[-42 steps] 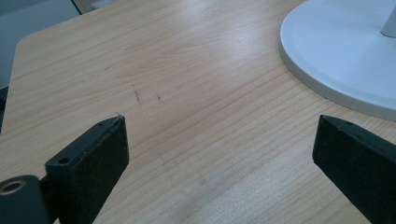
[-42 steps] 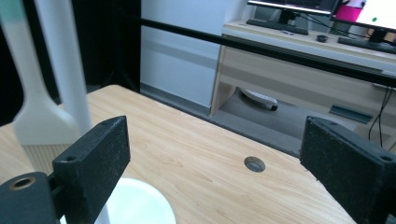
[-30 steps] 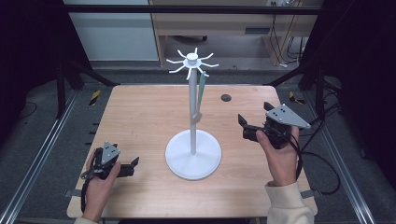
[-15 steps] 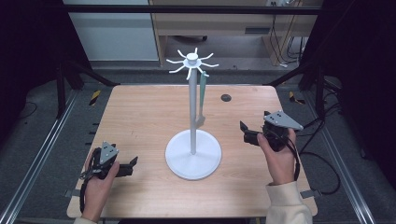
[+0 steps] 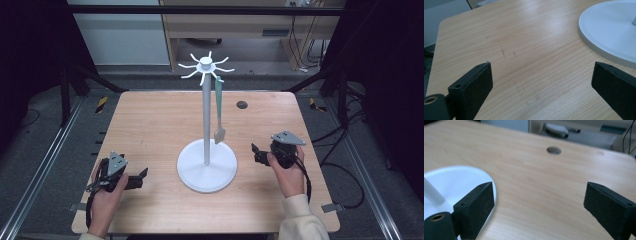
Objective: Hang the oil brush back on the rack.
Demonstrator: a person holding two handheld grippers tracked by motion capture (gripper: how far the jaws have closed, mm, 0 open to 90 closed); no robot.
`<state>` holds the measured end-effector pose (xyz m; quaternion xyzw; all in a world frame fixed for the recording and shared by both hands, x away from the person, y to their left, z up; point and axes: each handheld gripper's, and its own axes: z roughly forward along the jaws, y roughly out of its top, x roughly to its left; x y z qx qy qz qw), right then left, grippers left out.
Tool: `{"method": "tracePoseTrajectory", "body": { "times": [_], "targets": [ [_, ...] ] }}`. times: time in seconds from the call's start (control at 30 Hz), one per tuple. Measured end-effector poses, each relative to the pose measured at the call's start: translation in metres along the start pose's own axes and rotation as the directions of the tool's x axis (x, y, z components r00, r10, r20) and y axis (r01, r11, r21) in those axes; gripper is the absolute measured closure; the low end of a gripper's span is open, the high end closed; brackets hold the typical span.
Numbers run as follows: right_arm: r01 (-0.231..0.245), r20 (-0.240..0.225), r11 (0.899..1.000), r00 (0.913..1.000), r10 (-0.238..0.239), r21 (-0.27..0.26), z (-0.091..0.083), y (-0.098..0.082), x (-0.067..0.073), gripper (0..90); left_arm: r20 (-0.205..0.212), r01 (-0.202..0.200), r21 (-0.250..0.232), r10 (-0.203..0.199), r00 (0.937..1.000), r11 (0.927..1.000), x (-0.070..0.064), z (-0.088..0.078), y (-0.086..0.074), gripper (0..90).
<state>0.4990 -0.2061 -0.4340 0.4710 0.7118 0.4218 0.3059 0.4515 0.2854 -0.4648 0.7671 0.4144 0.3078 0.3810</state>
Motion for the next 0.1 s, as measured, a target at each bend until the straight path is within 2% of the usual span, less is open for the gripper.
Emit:
{"method": "tracePoseTrajectory", "body": {
  "times": [0.07, 0.1],
  "targets": [
    [-0.001, -0.011, 0.999, 0.9999, 0.002, 0.044, 0.0082, -0.0089, 0.0027, 10.2, 0.002, -0.003, 0.002, 0.003, 1.0, 1.0, -0.0002, 0.0005, 0.0001, 3.1],
    [-0.001, -0.011, 0.999, 0.9999, 0.002, 0.044, 0.0082, -0.0089, 0.0027, 10.2, 0.003, -0.006, 0.003, 0.006, 1.0, 1.0, -0.0005, 0.0009, 0.0003, 3.1]
  ]
}}
